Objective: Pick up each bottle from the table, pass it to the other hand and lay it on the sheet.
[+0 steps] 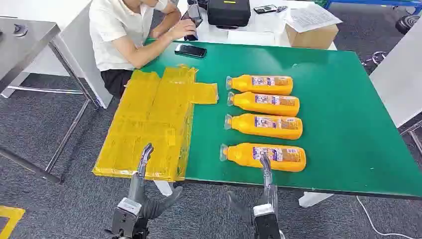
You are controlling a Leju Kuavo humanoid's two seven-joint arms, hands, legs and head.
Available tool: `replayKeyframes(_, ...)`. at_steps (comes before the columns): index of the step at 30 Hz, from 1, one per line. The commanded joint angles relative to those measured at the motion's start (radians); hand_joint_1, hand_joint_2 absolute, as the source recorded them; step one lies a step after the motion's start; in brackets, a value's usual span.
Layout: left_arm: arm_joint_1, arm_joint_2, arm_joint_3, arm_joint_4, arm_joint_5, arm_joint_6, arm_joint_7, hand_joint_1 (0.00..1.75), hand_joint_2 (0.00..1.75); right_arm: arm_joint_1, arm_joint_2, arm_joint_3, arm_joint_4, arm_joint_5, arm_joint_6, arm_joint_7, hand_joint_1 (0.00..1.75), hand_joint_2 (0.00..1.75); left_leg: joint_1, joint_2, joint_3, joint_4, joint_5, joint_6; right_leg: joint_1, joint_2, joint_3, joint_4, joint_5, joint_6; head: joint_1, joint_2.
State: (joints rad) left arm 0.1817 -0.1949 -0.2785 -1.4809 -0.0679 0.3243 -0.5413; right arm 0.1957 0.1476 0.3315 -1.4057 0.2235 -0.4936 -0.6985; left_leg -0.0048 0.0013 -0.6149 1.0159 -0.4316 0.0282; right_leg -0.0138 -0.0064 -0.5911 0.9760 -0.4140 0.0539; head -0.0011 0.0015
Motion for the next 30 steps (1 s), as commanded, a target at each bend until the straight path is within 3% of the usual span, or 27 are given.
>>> replayKeyframes(1, -0.032, 0.025, 0.006, 0.016, 0.008, 0.004, 0.005, 0.0, 1.75, -0.047, -0.027, 0.0, 0.017, -0.018, -0.028, 0.0, 0.0, 1.75, 0.001, 0.001, 0.005, -0.001, -0.001, -0.002, 0.001, 0.001, 0.004, -0.001, -0.001, -0.002, 0.0, 0.0)
replayKeyframes(3, -0.034, 0.03, 0.005, 0.001, 0.015, 0.005, 0.01, 0.0, 1.75, -0.053, -0.029, -0.008, -0.02, -0.043, -0.029, 0.0, 0.0, 1.75, 0.001, 0.001, 0.003, -0.001, -0.001, -0.002, 0.001, 0.001, 0.003, -0.001, -0.001, -0.002, 0.0, 0.0)
replayKeyframes(8, -0.08, 0.047, -0.027, 0.046, 0.007, 0.001, 0.039, 0.0, 1.75, -0.071, -0.057, -0.061, 0.01, 0.134, -0.159, 0.017, 0.0, 1.75, 0.001, -0.001, 0.005, -0.001, -0.001, -0.002, 0.001, 0.0, 0.005, -0.001, -0.001, -0.002, 0.0, 0.0)
replayKeyframes(10, -0.093, 0.052, -0.032, 0.07, 0.006, 0.001, 0.048, 0.0, 1.75, -0.092, -0.106, -0.083, 0.07, 0.336, -0.205, 0.127, 0.0, 1.75, 0.0, -0.002, 0.005, -0.002, 0.0, -0.001, 0.0, -0.002, 0.005, -0.002, -0.001, -0.002, 0.0, 0.0)
replayKeyframes(12, -0.11, 0.057, -0.046, 0.087, -0.003, -0.014, 0.054, 0.0, 1.75, -0.109, -0.11, -0.209, 0.117, 0.547, -0.205, 0.153, 0.0, 1.75, 0.001, -0.002, 0.006, -0.002, 0.0, -0.001, 0.001, -0.002, 0.007, -0.003, -0.001, -0.001, 0.0, 0.0)
replayKeyframes(18, -0.114, 0.055, -0.048, 0.087, -0.006, -0.013, 0.055, 0.0, 1.75, -0.122, -0.112, -0.234, 0.142, 0.564, -0.205, 0.129, 0.0, 1.75, 0.0, -0.001, 0.004, -0.001, 0.0, -0.001, 0.0, -0.001, 0.005, -0.002, 0.0, -0.001, 0.0, 0.0)
replayKeyframes(19, -0.117, 0.056, -0.052, 0.088, -0.01, -0.016, 0.061, 0.0, 1.75, -0.118, -0.09, -0.288, 0.123, 0.693, -0.205, 0.167, 0.0, 1.75, 0.0, -0.001, 0.004, -0.001, 0.0, -0.001, 0.0, 0.0, 0.004, -0.002, 0.0, -0.001, 0.0, 0.0)
replayKeyframes(22, -0.146, 0.053, -0.069, 0.117, -0.016, -0.03, 0.08, 0.0, 1.75, -0.162, -0.127, -0.355, 0.173, 0.799, -0.205, 0.199, 0.0, 1.75, -0.001, -0.001, 0.004, -0.001, 0.0, -0.001, 0.0, -0.001, 0.004, -0.001, -0.001, -0.001, 0.0, 0.0)
replayKeyframes(25, -0.154, 0.048, -0.074, 0.134, -0.021, -0.031, 0.084, 0.0, 1.75, -0.185, -0.148, -0.365, 0.207, 0.786, -0.205, 0.192, 0.0, 1.75, 0.0, -0.001, 0.004, -0.002, 0.0, -0.001, 0.0, -0.001, 0.005, -0.002, 0.0, -0.001, 0.0, 0.0)
replayKeyframes(30, -0.159, 0.044, -0.085, 0.137, -0.037, -0.04, 0.088, 0.0, 1.75, -0.204, -0.175, -0.347, 0.232, 0.89, -0.205, 0.257, 0.0, 1.75, 0.0, -0.001, 0.005, -0.002, 0.0, -0.001, 0.0, 0.0, 0.005, -0.002, 0.0, -0.001, 0.0, 0.0)
